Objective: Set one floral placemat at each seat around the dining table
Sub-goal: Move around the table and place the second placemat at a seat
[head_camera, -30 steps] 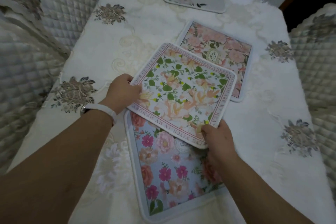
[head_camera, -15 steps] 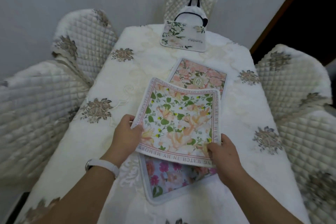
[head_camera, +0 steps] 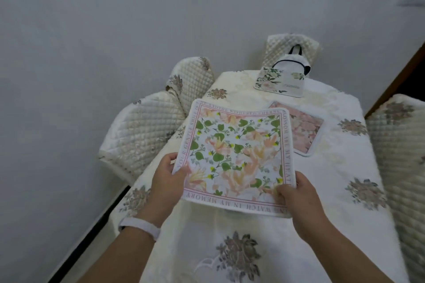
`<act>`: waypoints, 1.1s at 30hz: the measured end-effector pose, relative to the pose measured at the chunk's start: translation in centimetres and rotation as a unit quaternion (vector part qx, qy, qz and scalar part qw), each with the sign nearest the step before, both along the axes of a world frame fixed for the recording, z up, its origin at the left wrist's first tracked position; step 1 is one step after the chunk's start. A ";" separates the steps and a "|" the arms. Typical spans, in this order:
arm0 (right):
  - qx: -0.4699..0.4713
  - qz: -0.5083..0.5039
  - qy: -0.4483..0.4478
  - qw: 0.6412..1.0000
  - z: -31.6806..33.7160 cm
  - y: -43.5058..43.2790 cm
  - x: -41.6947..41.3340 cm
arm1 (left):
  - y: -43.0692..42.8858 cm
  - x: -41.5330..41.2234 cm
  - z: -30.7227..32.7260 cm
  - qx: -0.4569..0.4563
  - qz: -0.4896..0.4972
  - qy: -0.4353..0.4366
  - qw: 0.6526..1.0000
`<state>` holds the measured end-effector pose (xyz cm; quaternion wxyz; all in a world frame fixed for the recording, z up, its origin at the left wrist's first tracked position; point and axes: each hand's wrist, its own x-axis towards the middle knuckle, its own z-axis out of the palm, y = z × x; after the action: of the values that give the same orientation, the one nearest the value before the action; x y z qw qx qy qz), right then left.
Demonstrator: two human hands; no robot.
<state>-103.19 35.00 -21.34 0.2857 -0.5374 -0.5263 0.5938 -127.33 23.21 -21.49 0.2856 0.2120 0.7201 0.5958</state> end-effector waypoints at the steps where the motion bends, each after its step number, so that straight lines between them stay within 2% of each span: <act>1: 0.004 0.016 0.004 1.000 0.2 -0.8 0.1 | -1.6 0.5 0.4 0.013 0.024 -0.020 0.999; 4: 0.011 0.061 0.012 0.998 0.9 -3.1 -0.6 | -6.6 1.3 2.1 0.053 0.085 -0.061 0.993; 11: 0.027 0.171 0.031 0.984 2.5 -8.6 -5.3 | -17.0 0.4 4.0 0.067 0.190 -0.046 0.978; 18: 0.033 0.236 0.042 0.970 3.3 -13.0 -11.3 | -24.1 -2.7 4.0 0.074 0.248 -0.043 0.965; 26: -0.011 0.251 0.062 0.966 2.5 -20.8 -24.2 | -32.5 -12.8 3.9 0.099 0.296 -0.039 0.949; 33: -0.032 0.247 0.069 0.966 1.1 -28.0 -35.0 | -39.3 -24.1 2.9 0.075 0.293 -0.024 0.953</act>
<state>-138.21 6.95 -20.26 0.1491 -0.3573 -0.6023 0.6982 -151.42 -16.06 -18.64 0.0990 -0.0021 0.6965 0.7107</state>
